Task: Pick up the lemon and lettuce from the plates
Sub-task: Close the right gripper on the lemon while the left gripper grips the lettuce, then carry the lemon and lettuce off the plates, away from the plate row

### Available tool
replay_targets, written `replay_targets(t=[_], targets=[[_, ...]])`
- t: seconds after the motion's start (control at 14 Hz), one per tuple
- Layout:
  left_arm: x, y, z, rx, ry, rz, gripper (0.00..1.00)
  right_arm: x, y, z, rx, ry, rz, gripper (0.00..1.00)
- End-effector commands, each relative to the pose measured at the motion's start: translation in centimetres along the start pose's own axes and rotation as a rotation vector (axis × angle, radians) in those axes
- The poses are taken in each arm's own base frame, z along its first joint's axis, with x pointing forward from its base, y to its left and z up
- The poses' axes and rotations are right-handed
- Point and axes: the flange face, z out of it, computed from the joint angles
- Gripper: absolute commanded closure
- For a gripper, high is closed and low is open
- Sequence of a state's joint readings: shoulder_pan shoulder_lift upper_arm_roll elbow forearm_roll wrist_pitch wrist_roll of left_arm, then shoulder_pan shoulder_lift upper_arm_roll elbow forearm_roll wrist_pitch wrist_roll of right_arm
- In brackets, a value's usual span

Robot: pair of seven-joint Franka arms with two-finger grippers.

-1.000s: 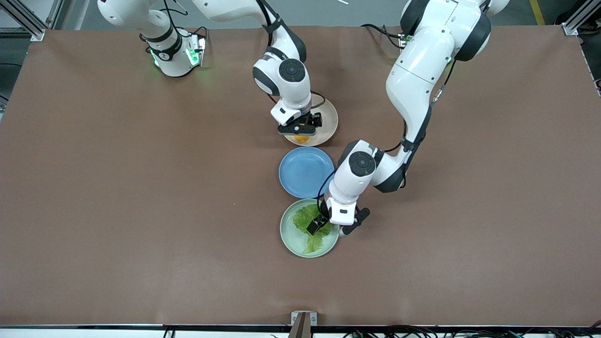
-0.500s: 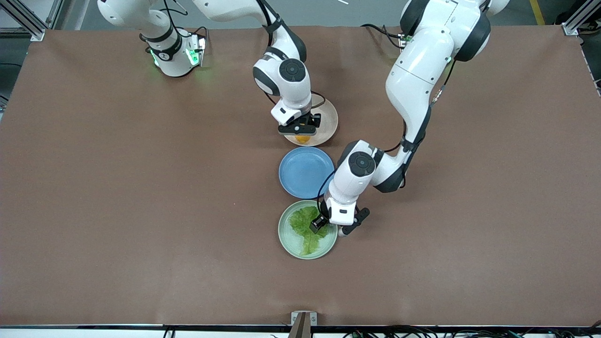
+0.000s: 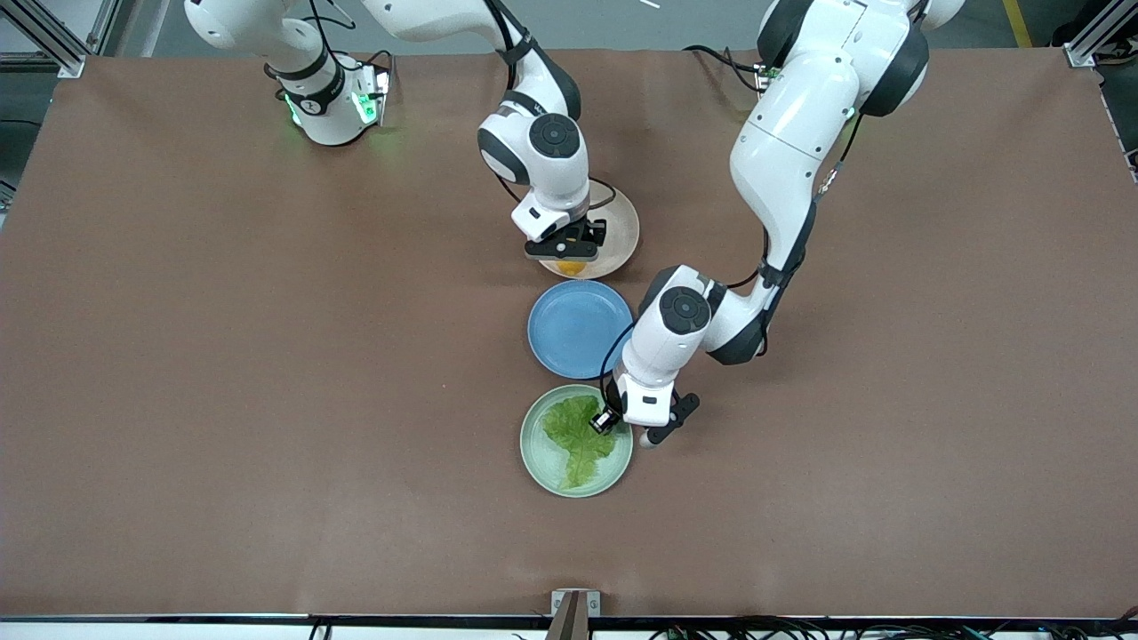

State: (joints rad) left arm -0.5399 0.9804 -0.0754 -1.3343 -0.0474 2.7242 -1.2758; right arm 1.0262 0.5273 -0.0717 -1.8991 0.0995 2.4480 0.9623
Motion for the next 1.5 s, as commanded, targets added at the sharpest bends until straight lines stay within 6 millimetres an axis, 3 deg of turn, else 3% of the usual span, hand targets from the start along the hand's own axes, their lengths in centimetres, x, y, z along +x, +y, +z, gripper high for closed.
replay_targets(t=[0.0, 0.21, 0.36, 0.43, 0.57, 0.79, 0.93, 1.14, 1.29, 1.43], targets=[[-0.1, 1.0, -0.7, -0.027, 0.005, -0.006, 1.0, 1.5, 0.0, -3.6, -0.006, -0.003, 0.019, 1.0], [0.6, 2.6, -3.5, -0.061, 0.013, -0.016, 1.0, 4.3, 2.5, -7.3, -0.007, -0.014, 0.058, 1.0], [1.1, 4.0, -6.2, -0.093, 0.021, -0.018, 1.0, 6.9, 5.4, -9.2, -0.005, -0.02, 0.052, 1.0], [1.3, 4.2, -6.7, -0.088, 0.019, -0.018, 1.0, 8.4, 7.6, -10.0, -0.001, -0.02, 0.053, 1.0], [1.5, 4.8, -9.5, -0.035, 0.004, -0.016, 1.0, 11.7, 12.7, -11.5, 0.009, -0.021, 0.043, 1.0], [3.5, 4.6, -16.1, 0.078, -0.02, 0.02, 1.0, 16.6, 21.2, -12.5, -0.007, -0.058, 0.004, 1.0], [5.0, 2.5, -20.1, 0.163, -0.054, 0.116, 1.0, 18.8, 26.4, -12.1, -0.005, -0.065, -0.005, 1.0], [8.8, -3.5, -23.8, 0.262, -0.121, 0.265, 1.0, 21.7, 33.7, -11.8, 0.002, -0.067, -0.01, 1.0], [11.8, -9.6, -24.3, 0.316, -0.172, 0.397, 1.0, 23.3, 38.1, -11.7, 0.009, -0.057, -0.028, 1.0], [14.6, -14.5, -23.9, 0.352, -0.22, 0.477, 1.0, 24.9, 42.6, -11.5, 0.016, -0.029, -0.057, 1.0]])
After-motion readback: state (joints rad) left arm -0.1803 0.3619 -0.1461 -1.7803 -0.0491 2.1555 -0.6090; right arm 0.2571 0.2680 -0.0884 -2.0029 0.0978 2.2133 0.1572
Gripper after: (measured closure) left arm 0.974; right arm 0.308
